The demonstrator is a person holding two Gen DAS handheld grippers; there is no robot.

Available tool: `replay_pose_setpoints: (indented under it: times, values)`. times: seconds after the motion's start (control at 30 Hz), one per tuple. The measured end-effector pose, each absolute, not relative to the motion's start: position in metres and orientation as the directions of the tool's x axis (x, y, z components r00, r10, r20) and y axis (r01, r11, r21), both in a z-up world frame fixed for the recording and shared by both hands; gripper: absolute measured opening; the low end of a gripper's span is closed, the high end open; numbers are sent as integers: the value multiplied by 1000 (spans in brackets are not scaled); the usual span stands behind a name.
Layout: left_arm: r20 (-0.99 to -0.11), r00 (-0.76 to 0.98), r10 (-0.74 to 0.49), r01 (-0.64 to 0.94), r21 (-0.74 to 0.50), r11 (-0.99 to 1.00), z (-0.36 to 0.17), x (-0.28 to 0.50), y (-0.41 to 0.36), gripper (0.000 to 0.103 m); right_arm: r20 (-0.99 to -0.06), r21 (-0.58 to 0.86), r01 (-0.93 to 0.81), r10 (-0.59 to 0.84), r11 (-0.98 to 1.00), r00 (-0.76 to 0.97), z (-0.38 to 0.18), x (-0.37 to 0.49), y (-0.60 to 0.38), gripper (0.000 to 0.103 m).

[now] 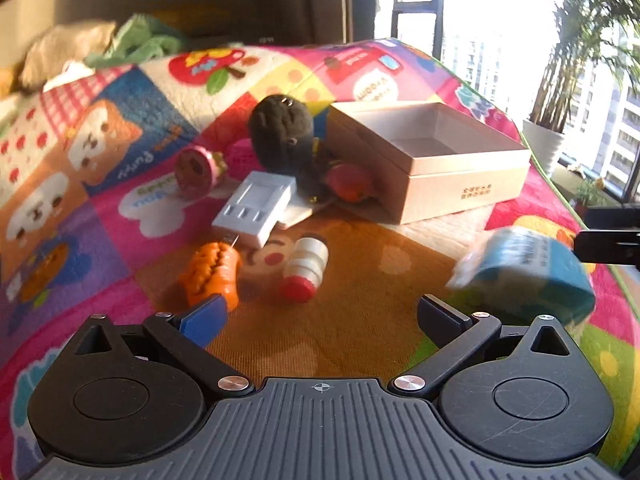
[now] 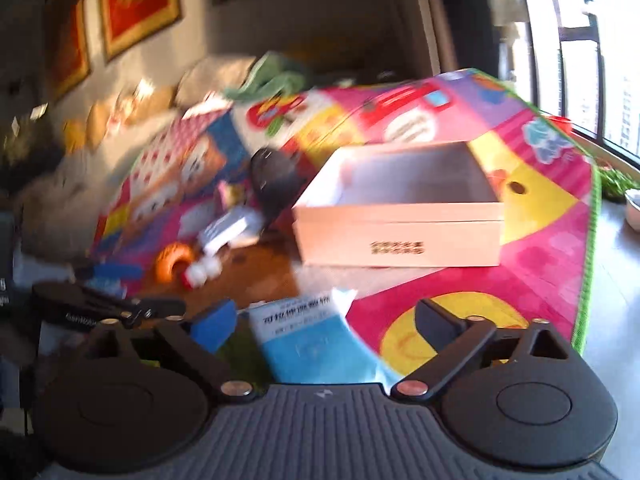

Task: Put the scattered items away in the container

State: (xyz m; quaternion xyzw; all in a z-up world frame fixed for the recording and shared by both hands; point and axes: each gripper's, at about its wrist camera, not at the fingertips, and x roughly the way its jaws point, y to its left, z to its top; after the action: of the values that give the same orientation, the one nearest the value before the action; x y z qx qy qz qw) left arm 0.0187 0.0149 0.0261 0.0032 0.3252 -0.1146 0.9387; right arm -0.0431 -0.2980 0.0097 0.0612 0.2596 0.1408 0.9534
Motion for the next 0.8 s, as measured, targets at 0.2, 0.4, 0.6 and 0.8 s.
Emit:
replay_pose_setpoints:
  times: [0.2,0.4,0.6,0.8]
  values:
    - [-652,688,-321,240,-212,947,15,43,34,103,-493,258,-170,281,951,823,-6,-37,-315,103]
    - [-656,704,-272,159,-228,961,18,69,51,103,-507,343,-128,298,931,808,-23,-36,-323,103]
    - [-599,752,-274,222,-160,962,33,50,29,98,-516,384,-117,318,916,795,-37,-38,-325,103]
    - [-612,752,-244,238,-93,967,24,59,9,65,-509,373,-111,303,921,806,-38,-40,-322,103]
